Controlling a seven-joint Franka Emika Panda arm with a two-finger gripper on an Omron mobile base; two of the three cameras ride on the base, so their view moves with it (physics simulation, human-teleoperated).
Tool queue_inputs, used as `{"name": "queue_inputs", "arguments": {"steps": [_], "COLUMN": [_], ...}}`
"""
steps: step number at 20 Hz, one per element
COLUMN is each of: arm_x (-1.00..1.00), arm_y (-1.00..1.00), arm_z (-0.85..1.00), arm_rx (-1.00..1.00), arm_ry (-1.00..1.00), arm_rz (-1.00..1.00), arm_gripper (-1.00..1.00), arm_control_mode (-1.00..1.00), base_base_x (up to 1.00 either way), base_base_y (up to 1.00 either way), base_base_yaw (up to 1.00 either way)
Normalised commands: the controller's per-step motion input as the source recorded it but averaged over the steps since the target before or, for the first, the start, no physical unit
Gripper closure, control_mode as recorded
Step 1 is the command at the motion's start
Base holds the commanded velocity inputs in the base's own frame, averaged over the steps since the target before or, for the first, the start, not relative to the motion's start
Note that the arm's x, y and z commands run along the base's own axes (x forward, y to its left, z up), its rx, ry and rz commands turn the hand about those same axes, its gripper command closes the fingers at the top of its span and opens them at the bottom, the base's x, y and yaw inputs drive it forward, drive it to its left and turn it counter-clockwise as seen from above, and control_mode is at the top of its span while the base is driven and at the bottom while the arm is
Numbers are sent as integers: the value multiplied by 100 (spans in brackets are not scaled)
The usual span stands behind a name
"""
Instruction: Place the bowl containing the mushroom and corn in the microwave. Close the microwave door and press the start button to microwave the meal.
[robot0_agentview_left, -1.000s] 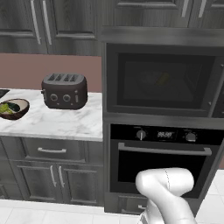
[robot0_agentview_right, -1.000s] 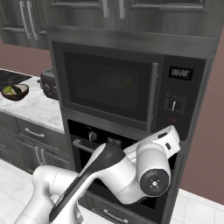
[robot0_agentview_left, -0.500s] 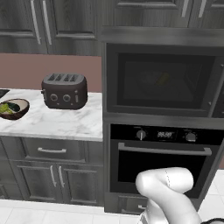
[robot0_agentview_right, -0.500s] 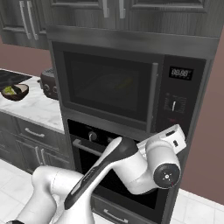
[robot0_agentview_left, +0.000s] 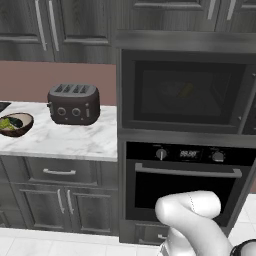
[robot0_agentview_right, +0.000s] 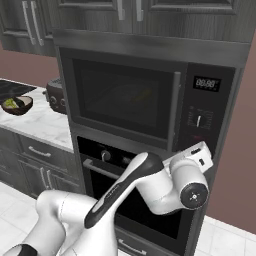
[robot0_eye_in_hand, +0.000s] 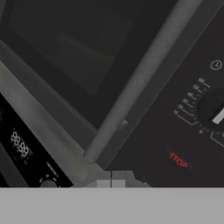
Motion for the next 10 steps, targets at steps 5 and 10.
{"name": "queue_inputs", "arguments": {"steps": [5,10], "arm_x": [25,25], "arm_y": [-19,-25], "arm_z": [-15,-14], "arm_rx": [1,2], "arm_ry": [0,0], "arm_rz": [1,1], "arm_gripper": [100,100], "arm_control_mode": [-100,-100], "base_base_x": [0,0], "base_base_y": [0,0], "base_base_yaw": [0,0]}}
